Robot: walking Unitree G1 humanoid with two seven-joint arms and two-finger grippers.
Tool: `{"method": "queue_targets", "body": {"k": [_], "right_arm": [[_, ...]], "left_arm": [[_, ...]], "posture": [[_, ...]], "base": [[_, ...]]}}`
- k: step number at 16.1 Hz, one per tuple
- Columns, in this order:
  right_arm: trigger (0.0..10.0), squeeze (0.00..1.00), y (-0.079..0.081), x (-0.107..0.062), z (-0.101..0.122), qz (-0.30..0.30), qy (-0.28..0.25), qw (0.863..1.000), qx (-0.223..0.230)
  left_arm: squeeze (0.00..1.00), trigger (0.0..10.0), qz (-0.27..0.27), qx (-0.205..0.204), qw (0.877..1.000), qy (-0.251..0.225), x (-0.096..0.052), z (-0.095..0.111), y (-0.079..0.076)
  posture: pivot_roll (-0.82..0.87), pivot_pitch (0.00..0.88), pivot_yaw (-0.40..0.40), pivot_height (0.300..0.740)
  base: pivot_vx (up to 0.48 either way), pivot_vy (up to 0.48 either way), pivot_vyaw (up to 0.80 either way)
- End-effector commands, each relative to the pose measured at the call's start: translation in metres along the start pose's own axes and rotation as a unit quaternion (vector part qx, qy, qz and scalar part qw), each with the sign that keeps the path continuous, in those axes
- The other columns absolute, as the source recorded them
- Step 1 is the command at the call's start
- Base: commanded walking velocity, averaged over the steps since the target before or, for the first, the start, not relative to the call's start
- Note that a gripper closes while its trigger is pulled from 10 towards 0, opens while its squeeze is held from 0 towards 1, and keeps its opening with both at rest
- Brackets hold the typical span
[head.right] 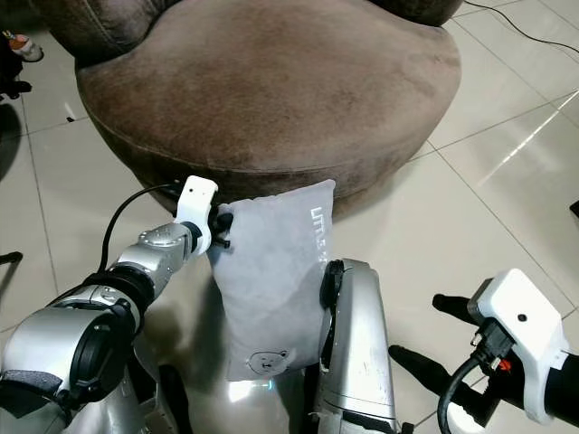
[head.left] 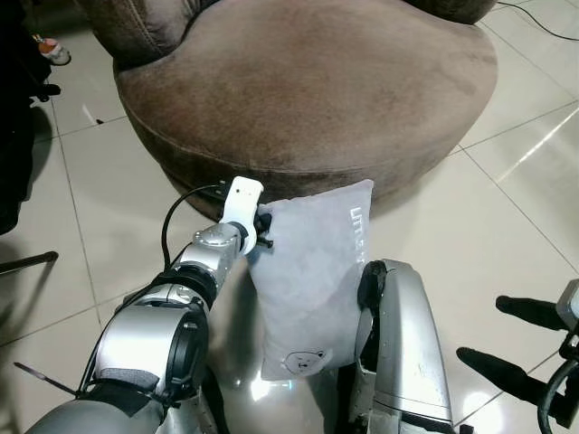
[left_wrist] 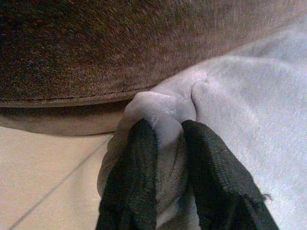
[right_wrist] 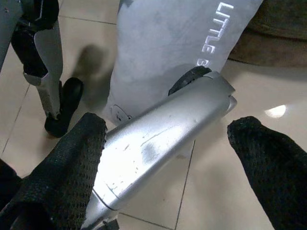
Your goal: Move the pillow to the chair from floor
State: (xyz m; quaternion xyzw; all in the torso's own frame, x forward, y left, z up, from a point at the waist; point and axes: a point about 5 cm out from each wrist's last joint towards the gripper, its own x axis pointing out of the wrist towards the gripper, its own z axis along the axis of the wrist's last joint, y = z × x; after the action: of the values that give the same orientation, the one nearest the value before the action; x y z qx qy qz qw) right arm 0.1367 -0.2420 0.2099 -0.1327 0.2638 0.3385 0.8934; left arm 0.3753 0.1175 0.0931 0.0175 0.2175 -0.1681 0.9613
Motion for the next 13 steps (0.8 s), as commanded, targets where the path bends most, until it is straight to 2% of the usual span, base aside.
{"method": "queue_targets", "body": {"k": [1,2,3,4,5,6,7,8,9,10,11,12,13], "right_arm": [[10.0,0.0,0.0,0.004,-0.003,0.001,0.001,1.0,0.008],[10.0,0.0,0.0,0.006,-0.004,0.002,-0.001,1.0,0.008],[10.0,0.0,0.0,0.011,-0.004,0.004,-0.008,1.0,0.008],[10.0,0.0,-0.001,0.014,-0.003,0.005,-0.012,1.0,0.009],[10.0,0.0,-0.001,0.014,-0.003,0.005,-0.014,1.0,0.008],[10.0,0.0,-0.001,0.015,-0.002,0.006,-0.016,1.0,0.007],[10.0,0.0,-0.003,0.017,-0.002,0.007,-0.018,1.0,0.007],[10.0,0.0,-0.003,0.019,-0.001,0.008,-0.019,1.0,0.005],[10.0,0.0,-0.004,0.021,-0.001,0.009,-0.02,1.0,0.003],[10.0,0.0,-0.005,0.022,0.0,0.007,-0.023,1.0,0.002],[10.0,0.0,-0.005,0.024,0.0,0.006,-0.026,1.0,0.002],[10.0,0.0,-0.005,0.024,0.0,0.006,-0.026,1.0,0.001],[10.0,0.0,-0.004,0.026,-0.001,0.008,-0.027,1.0,0.003]], "left_arm": [[0.0,0.0,-0.024,-0.03,0.998,-0.049,0.002,0.022,-0.008],[0.0,0.0,-0.026,-0.039,0.997,-0.06,0.002,0.027,-0.008],[0.03,0.0,-0.03,-0.074,0.991,-0.11,0.001,0.045,-0.006],[0.04,0.0,-0.038,-0.134,0.976,-0.166,-0.002,0.063,-0.004],[0.03,0.0,-0.036,-0.173,0.962,-0.206,-0.005,0.076,0.0],[0.03,0.0,-0.034,-0.237,0.936,-0.258,-0.01,0.094,0.007],[0.03,0.0,-0.033,-0.315,0.902,-0.294,-0.014,0.105,0.014],[0.03,0.0,-0.035,-0.357,0.883,-0.304,-0.016,0.109,0.017],[0.02,0.0,-0.028,-0.343,0.894,-0.287,-0.014,0.105,0.015],[0.0,0.0,-0.007,-0.277,0.927,-0.251,-0.01,0.098,0.011],[0.0,10.0,0.027,-0.143,0.97,-0.193,-0.006,0.087,0.006],[0.0,10.0,0.043,-0.077,0.982,-0.168,-0.004,0.083,0.004],[0.0,10.0,0.044,0.228,0.969,-0.09,0.001,0.065,-0.007]], "posture": [[-0.6,0.2,-0.015,0.386],[-0.58,0.195,-0.011,0.386],[-0.57,0.187,-0.005,0.386],[-0.57,0.177,-0.004,0.386],[-0.57,0.172,-0.006,0.386],[-0.57,0.166,-0.009,0.386],[-0.57,0.159,-0.01,0.386],[-0.56,0.157,-0.01,0.386],[-0.56,0.153,-0.009,0.386],[-0.56,0.151,-0.007,0.386],[-0.55,0.151,-0.003,0.386],[-0.55,0.151,-0.003,0.386],[-0.54,0.159,-0.003,0.386]], "base": [[0.0,0.0,0.0],[0.0,0.0,0.0],[0.0,0.0,0.0],[0.0,0.0,0.0],[0.0,0.0,0.0],[0.0,0.0,0.0],[0.0,0.0,0.0],[0.0,0.0,0.0],[0.0,0.0,0.0],[0.0,0.0,0.0],[0.0,0.0,0.0],[0.0,0.0,0.0],[0.0,0.0,0.0]]}}
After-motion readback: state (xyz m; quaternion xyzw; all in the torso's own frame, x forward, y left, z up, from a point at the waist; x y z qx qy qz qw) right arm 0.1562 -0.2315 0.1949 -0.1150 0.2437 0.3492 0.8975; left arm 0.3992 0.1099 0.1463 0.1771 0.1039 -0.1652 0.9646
